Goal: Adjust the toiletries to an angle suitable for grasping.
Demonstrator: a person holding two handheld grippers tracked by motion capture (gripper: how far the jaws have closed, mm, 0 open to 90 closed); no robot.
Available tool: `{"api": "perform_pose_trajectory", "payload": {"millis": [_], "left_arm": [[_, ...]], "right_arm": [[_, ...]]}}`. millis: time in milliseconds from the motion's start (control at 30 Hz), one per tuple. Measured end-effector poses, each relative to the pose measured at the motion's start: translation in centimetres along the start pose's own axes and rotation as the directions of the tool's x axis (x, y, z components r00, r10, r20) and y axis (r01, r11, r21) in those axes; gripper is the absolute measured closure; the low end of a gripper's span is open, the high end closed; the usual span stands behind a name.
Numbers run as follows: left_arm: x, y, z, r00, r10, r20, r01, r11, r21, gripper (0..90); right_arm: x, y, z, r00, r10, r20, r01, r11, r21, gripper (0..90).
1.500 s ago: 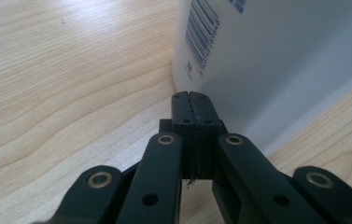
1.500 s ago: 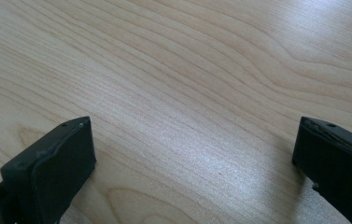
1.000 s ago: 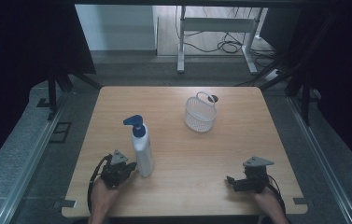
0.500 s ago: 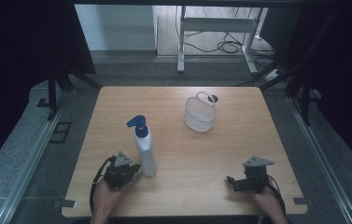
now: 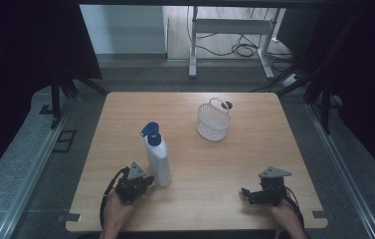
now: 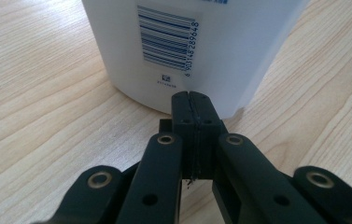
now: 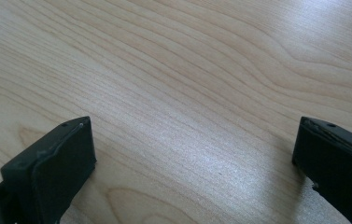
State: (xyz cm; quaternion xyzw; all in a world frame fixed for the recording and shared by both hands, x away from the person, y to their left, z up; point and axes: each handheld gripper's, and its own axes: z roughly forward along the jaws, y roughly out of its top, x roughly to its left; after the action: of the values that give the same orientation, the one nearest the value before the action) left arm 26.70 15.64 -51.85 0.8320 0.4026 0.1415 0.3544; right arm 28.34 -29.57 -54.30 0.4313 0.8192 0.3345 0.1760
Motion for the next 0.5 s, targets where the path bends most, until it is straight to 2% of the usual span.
{"api": "perform_pose_trajectory", "payload": {"millis": [500], "left_arm": [[-0.66,0.71,0.92,0.9998,0.017,0.007,-0.017,0.9998,-0.007,89.1]], "right_arm": [[-0.01,0.00,0.00,1.0000,-0.001,0.000,0.001,1.0000,0.000,0.0]]}}
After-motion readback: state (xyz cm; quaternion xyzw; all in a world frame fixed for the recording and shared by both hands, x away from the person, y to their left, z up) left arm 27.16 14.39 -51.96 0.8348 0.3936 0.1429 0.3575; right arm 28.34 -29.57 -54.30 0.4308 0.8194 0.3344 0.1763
